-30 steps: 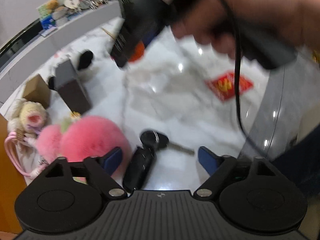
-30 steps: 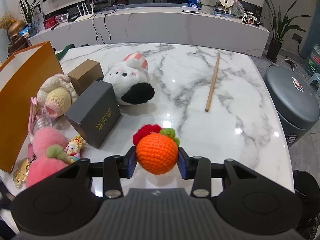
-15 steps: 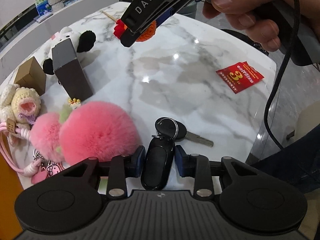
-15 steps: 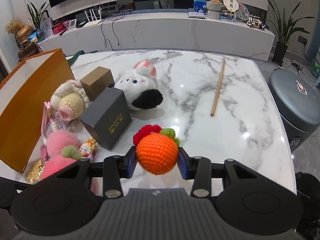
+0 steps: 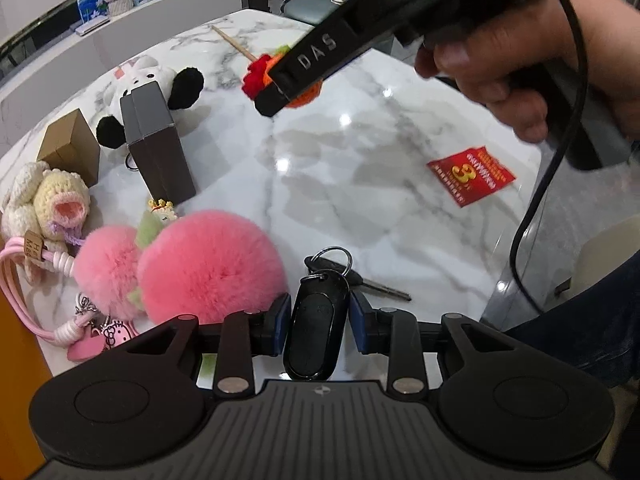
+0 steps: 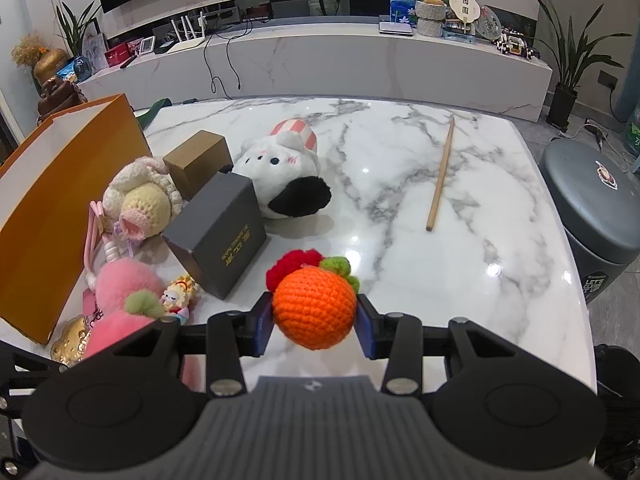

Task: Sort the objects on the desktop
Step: 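Grasp the black car key with the left gripper and lift it, then carry the car key and crocheted orange into the white box with both grippers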

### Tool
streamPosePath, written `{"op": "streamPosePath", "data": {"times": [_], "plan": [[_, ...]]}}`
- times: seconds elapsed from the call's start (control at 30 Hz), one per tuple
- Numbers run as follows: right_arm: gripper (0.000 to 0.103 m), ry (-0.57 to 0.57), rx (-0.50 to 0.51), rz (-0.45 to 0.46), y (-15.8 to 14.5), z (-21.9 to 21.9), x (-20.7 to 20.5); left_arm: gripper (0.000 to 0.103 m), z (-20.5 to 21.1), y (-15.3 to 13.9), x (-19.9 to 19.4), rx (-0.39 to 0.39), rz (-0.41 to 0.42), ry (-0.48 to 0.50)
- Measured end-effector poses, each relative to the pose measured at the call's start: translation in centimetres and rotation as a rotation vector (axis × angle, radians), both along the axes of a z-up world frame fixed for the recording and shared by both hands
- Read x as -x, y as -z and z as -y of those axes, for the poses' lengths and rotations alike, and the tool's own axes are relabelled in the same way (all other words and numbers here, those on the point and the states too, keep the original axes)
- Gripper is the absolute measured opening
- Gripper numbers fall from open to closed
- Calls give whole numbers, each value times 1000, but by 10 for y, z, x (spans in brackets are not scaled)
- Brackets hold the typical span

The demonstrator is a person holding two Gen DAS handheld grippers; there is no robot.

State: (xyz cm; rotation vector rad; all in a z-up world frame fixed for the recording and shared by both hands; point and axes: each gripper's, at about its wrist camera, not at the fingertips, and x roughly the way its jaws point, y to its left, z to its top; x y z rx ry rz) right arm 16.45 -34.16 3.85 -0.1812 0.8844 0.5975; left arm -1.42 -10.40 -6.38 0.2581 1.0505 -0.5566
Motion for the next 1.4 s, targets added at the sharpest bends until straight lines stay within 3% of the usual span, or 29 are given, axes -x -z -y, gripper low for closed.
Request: {"op": "streamPosePath", "data": {"times": [0.17,0.63,1.03,1.17,1.2,1.23,1.4], "plan": [[44,-20,0,-19,3,-3,1,36,-2,-3,-3,10,-1,-13],[44,22,-42,22,-16,6,1,33,-9,-46,0,172,34,-20],[44,15,-62,39,-28,3,6,32,-27,-63,-9,223,65,-81],[44,9,-93,62,-42,-1,11,27,-35,-75,-12,246,84,-112],[44,5,-103,70,-46,-3,13,18,-38,-78,-13,250,91,-123],[44,2,-110,78,-50,-5,15,17,-41,-82,-14,253,98,-132],[44,-9,-127,96,-58,-19,19,16,-54,-92,-13,236,123,-171]]}}
